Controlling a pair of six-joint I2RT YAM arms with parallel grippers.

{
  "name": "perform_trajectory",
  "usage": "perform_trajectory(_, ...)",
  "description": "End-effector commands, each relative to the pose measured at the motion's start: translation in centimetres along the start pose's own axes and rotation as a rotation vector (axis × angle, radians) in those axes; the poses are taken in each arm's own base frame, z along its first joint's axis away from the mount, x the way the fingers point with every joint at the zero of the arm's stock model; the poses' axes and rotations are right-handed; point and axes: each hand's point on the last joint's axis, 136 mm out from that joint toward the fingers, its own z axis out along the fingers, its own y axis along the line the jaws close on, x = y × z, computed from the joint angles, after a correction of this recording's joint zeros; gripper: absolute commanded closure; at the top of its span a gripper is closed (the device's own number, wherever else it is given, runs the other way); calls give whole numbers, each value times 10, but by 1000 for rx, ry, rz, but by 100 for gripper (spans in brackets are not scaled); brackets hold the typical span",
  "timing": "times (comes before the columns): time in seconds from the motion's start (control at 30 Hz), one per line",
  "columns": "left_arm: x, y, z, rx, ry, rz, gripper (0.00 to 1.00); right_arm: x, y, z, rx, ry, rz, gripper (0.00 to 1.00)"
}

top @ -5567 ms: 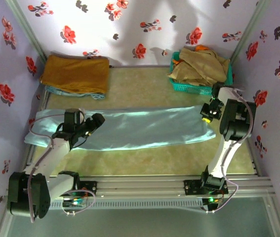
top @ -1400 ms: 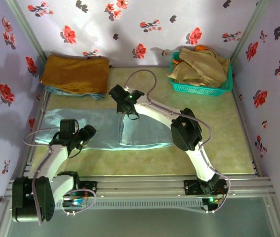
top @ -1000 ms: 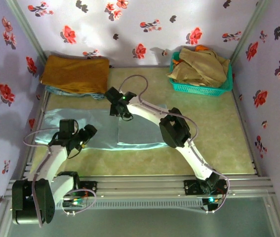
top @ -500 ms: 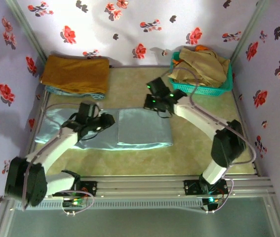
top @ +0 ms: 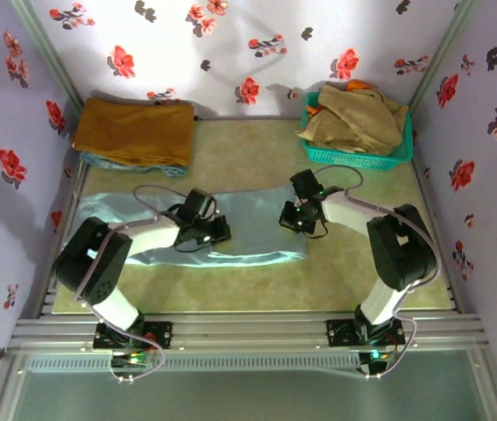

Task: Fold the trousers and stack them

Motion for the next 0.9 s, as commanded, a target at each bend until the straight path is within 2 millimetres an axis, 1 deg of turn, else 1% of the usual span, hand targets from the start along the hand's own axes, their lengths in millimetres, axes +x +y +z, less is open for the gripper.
perform_trajectory(0.0, 5, 8, 4, 5, -1, -29, 100, -8, 20, -29, -67, -29, -62, 94)
perform_trajectory(0.07, 8, 10, 3, 2, 2, -28, 100, -15, 20, -50, -66, -72, -82, 88)
perform_trajectory(0.1, 9, 10, 1, -1, 5, -25, 100, -19, 17, -59, -57, -97, -87, 82)
perform_trajectory(0.13, 9, 9, -2, -1, 5, -17, 100, -24, 10, -67, -41, -120, -86, 73)
perform_trajectory(0.2, 7, 5, -8, 1, 1, 0, 100, -32, -10, -75, 12, -146, -62, 55)
perform_trajectory(0.23, 6, 2, -12, 4, -3, 6, 100, -33, -19, -74, 26, -142, -49, 50)
perform_trajectory(0.3, 4, -3, -19, 15, -12, 21, 98, -31, -28, -69, 16, -109, -46, 43)
perform_trajectory(0.43, -1, -12, -30, 28, -29, 39, 96, -25, -30, -55, -10, -76, -81, 36)
perform_trajectory(0.5, -4, -15, -35, 30, -37, 48, 95, -23, -34, -46, -9, -70, -90, 33)
perform_trajectory(0.6, -9, -15, -42, 34, -50, 43, 94, -18, -37, -32, -22, -28, -96, 33)
perform_trajectory(0.67, -11, -13, -45, 34, -56, 41, 94, -14, -35, -20, -55, 12, -99, 33)
perform_trajectory(0.77, -15, -11, -50, 33, -68, 32, 94, -8, -35, -4, -73, 68, -85, 35)
perform_trajectory(0.87, -17, -9, -56, 31, -73, 29, 94, -2, -24, 1, -153, 90, -76, 36)
